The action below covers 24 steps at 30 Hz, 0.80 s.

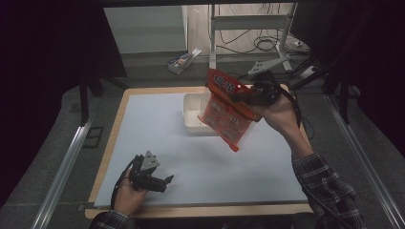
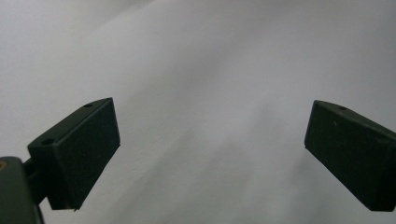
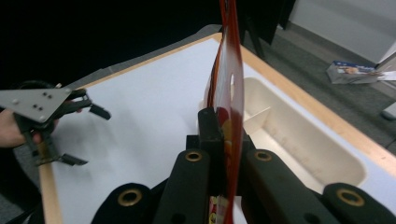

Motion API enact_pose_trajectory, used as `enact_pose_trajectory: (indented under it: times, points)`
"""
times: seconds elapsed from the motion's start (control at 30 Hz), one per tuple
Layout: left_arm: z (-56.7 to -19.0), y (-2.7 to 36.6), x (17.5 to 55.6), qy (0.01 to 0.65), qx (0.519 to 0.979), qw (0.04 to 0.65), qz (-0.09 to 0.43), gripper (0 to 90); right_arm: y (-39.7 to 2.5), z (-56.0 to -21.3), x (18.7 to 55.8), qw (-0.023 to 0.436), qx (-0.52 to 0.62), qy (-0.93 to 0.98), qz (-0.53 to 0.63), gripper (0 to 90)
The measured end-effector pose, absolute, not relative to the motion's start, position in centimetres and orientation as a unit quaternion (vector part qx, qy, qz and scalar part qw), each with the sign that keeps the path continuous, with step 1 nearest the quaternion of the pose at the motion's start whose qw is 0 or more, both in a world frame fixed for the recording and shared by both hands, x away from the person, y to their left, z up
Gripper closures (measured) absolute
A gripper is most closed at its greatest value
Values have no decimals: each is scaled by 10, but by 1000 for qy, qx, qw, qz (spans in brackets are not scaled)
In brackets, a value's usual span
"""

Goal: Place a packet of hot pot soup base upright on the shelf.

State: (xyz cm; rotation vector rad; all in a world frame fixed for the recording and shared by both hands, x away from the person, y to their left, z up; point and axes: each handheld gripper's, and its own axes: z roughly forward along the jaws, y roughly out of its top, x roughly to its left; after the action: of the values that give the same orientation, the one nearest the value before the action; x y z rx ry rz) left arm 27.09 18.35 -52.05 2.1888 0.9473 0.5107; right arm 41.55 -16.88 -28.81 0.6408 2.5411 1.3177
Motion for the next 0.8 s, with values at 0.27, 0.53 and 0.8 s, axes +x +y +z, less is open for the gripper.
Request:
enact_pose_trajectory:
  times: [0.27,0.53,0.8]
  points:
    - [-521,183,271,365,844,340,198,31,-167,-270,437,126,221,858,446,890]
    - [-522,182,270,362,844,339,202,30,-164,-261,457,142,223,859,439,890]
    - [-522,182,270,361,845,339,202,30,-161,-268,482,158,238,858,427,890]
